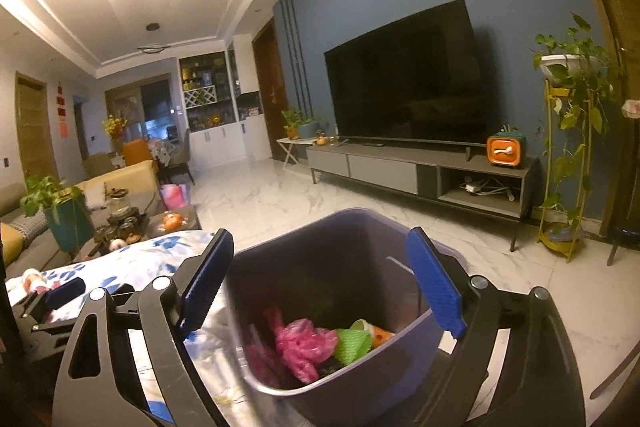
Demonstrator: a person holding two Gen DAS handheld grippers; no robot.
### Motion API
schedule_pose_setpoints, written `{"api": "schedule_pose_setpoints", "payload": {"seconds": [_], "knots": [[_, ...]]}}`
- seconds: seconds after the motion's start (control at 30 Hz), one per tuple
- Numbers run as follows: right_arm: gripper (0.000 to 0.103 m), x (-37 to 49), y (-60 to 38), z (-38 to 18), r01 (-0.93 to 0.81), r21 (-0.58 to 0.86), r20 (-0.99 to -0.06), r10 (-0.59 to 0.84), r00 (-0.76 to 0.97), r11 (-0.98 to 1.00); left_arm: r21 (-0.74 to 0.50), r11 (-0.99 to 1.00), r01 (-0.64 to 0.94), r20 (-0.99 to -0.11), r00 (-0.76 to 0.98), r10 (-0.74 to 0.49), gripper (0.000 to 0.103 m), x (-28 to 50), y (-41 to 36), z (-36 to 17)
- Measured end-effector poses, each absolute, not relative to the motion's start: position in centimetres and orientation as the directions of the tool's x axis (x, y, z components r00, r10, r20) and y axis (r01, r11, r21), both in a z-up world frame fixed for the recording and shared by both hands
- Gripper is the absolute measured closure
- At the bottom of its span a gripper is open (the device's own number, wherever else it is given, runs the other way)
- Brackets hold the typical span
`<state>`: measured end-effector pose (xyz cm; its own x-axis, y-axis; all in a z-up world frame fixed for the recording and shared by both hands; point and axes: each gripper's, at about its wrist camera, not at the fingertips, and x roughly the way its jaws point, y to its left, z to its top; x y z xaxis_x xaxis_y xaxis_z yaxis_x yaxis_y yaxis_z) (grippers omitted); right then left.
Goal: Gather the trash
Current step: 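Move both open tools back toward the small apple-print cup on the bed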
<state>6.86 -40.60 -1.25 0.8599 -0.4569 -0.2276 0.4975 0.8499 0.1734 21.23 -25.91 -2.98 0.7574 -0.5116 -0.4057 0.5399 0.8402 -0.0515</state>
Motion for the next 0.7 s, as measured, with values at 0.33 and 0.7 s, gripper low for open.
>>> {"api": "schedule_pose_setpoints", "payload": {"seconds": [0.33,0.7], "knots": [[0.017,8.6,-32.9,-0.5,0.353,0.132,-0.217,-0.320,0.922,0.926,-0.040,0.943,0.329,-0.371,0.872,-0.320,0.010,21.2,-14.8,-1.9],[0.017,13.5,-22.5,-0.8,0.132,0.083,-0.250,-0.107,0.962,0.988,-0.025,1.000,0.018,-0.367,0.930,-0.026,0.010,21.9,0.7,-2.2]]}}
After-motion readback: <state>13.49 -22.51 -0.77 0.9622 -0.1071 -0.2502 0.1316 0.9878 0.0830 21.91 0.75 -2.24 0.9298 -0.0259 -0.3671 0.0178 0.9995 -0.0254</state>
